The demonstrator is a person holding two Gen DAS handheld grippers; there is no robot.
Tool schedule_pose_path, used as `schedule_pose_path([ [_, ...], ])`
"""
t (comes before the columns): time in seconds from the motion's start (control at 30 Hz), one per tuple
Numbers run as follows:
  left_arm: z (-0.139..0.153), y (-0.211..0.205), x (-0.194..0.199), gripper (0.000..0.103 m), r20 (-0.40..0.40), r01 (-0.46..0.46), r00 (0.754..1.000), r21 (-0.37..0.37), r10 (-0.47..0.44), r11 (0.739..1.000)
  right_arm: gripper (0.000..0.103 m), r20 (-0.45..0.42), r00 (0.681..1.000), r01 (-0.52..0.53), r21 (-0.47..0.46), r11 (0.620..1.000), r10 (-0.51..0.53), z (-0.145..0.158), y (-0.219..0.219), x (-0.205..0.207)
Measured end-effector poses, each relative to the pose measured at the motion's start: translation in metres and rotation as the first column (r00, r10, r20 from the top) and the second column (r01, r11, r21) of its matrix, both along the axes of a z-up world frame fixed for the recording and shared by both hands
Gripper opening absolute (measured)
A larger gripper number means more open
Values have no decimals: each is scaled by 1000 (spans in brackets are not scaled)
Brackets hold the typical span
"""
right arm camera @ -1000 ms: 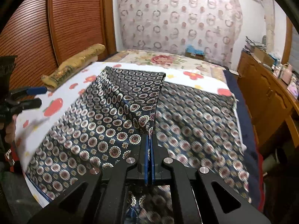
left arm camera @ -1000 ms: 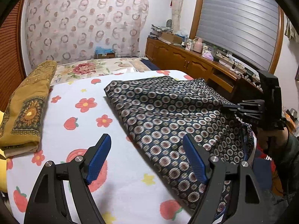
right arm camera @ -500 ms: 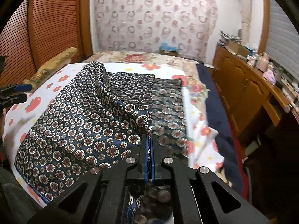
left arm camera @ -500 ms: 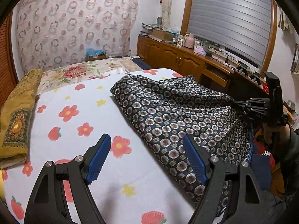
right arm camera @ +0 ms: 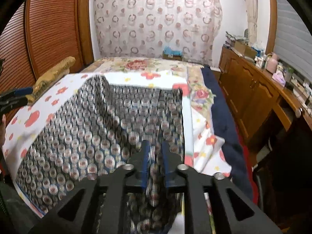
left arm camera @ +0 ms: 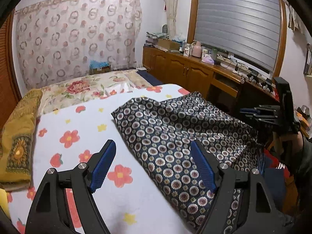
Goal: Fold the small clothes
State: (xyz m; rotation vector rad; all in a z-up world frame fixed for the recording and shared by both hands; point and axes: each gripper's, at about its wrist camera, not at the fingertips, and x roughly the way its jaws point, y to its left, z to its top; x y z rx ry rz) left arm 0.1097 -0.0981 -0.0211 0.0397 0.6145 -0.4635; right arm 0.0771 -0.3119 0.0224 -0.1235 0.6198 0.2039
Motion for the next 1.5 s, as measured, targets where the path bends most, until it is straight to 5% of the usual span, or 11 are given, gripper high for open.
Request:
schedule_pose_path([
  [0.07, 1, -1, 1, 80, 8, -7, 1000, -1, 7, 1000, 43, 7, 1000, -18, 9, 1000, 17, 6, 2, 15],
  [0.43, -11, -3, 3, 80, -25, -4, 1000, -9, 4, 1000, 43, -171, 984, -48, 40, 998, 54, -19, 7, 137],
  [0.7, -20, -2, 3, 80, -50, -6, 999, -13, 6, 1000, 43, -239, 965, -89, 108, 990, 113, -34, 8, 170],
  [0.83, -23, -2, 3, 80, -58, -8, 998, -18, 7, 1000, 10, -227, 961, -141, 85, 986, 156, -35, 13, 169],
  [1.0, -26, -3, 4, 79, -67, -7, 998, -14, 7, 1000, 7, -132, 978, -154, 58, 986, 160, -14, 7, 148],
  [1.17, -28, -5, 4, 80, -72, -1, 997, -14, 0, 1000, 7, -73, 997, -23, 17, 1000, 24, 14, -19, 140],
  [1.27, -30, -8, 3, 80, -77, 5, 997, -11, -6, 1000, 9, -108, 993, 55, -21, 998, -57, 8, -35, 148],
  [1.37, -34, -11, 3, 80, -83, 12, 996, -7, -12, 1000, 22, -104, 987, 112, -89, 990, -121, -2, -38, 149],
  [1.5, -36, -15, 3, 80, -92, 18, 996, 2, -17, 1000, 40, -80, 992, 93, -65, 994, -98, -5, -38, 134],
])
